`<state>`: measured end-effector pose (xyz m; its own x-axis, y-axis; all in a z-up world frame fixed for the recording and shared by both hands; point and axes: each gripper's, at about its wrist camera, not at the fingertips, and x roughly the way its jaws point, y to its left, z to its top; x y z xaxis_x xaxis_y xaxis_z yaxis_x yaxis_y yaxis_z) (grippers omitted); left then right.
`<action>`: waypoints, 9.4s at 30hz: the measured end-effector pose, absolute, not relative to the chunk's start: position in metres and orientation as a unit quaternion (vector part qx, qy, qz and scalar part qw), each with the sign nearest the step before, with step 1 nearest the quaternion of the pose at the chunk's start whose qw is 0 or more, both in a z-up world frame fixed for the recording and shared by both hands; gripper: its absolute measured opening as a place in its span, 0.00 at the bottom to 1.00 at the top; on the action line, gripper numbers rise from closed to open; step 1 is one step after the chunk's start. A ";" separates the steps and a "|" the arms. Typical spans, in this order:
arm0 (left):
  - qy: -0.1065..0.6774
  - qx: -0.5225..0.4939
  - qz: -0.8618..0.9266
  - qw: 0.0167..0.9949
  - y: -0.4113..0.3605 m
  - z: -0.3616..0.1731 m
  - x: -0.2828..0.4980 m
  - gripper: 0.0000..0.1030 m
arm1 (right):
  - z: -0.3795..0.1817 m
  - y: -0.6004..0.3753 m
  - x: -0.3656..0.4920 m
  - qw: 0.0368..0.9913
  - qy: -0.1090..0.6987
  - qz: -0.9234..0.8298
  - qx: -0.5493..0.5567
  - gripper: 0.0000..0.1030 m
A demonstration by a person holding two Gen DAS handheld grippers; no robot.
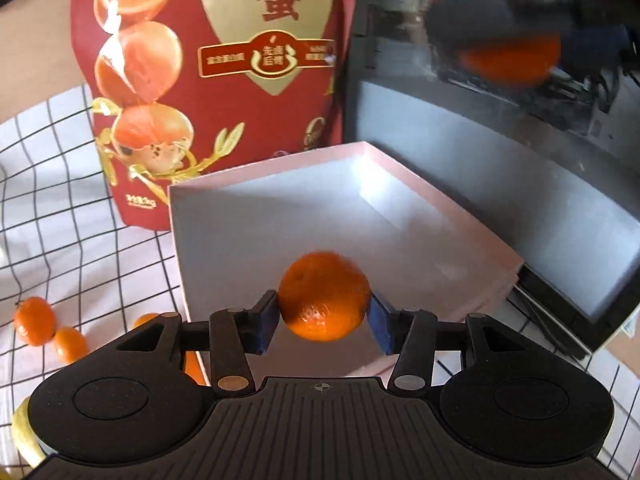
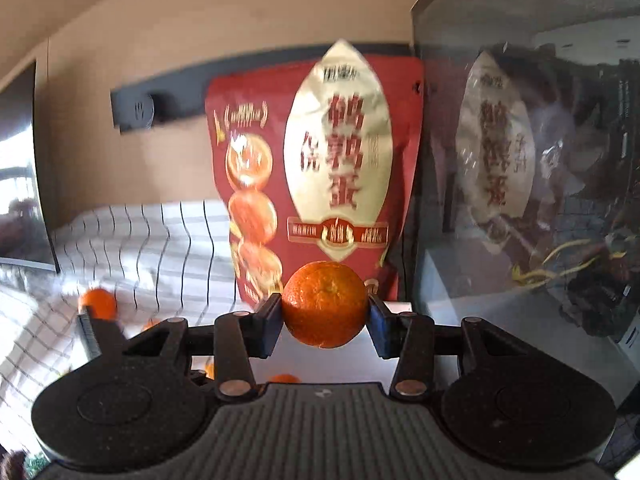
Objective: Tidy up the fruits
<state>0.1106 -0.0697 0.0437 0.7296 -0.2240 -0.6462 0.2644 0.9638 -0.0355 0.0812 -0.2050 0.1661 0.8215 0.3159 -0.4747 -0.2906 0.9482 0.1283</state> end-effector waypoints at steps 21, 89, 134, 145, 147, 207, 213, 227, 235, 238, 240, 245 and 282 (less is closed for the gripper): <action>0.174 -0.218 0.074 0.957 0.194 0.070 -0.060 0.50 | 0.074 -0.179 0.156 0.908 0.396 0.132 0.045 0.44; 0.179 -0.218 0.039 0.959 0.157 0.046 -0.075 0.50 | 0.066 -0.081 -0.002 0.879 0.305 0.362 -0.061 0.42; 0.139 -0.221 0.144 0.955 0.189 0.047 -0.087 0.50 | 0.034 0.010 0.005 0.847 0.316 0.421 -0.076 0.80; 0.144 -0.242 0.148 0.948 0.201 0.043 -0.094 0.50 | 0.037 0.046 -0.012 0.855 0.273 0.413 -0.155 0.64; 0.146 -0.240 0.144 0.949 0.201 0.041 -0.096 0.50 | 0.039 0.037 -0.008 0.852 0.288 0.415 -0.136 0.64; 0.353 -0.019 -0.022 0.935 0.067 0.048 0.065 0.40 | 0.017 -0.190 0.019 0.926 0.321 0.200 -0.006 0.81; 0.387 0.011 -0.047 0.921 0.065 0.044 0.080 0.41 | 0.016 -0.191 0.022 0.923 0.329 0.199 -0.002 0.81; 0.364 0.127 -0.073 0.920 0.040 0.033 0.067 0.43 | 0.015 -0.191 0.023 0.921 0.337 0.197 0.003 0.82; 0.350 0.042 -0.080 0.932 0.057 0.042 0.041 0.41 | 0.015 -0.192 0.023 0.921 0.337 0.196 0.006 0.82; 0.335 0.016 -0.091 0.938 0.056 0.047 0.018 0.41 | 0.015 -0.192 0.023 0.921 0.338 0.196 0.006 0.82; 0.329 0.002 -0.102 0.939 0.052 0.049 0.002 0.41 | 0.015 -0.192 0.024 0.920 0.339 0.196 0.006 0.82; 0.320 0.032 -0.101 0.941 0.030 0.045 -0.031 0.22 | 0.014 -0.193 0.026 0.919 0.343 0.194 0.009 0.82; 0.266 0.056 -0.104 0.957 0.043 0.039 -0.141 0.28 | 0.013 -0.194 0.031 0.914 0.355 0.194 0.014 0.83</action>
<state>-0.1406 0.0432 0.0387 0.8364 -0.1694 -0.5213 0.2289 0.9721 0.0513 0.0310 -0.1944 0.0129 0.6720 0.3656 -0.6441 -0.3450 0.9240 0.1646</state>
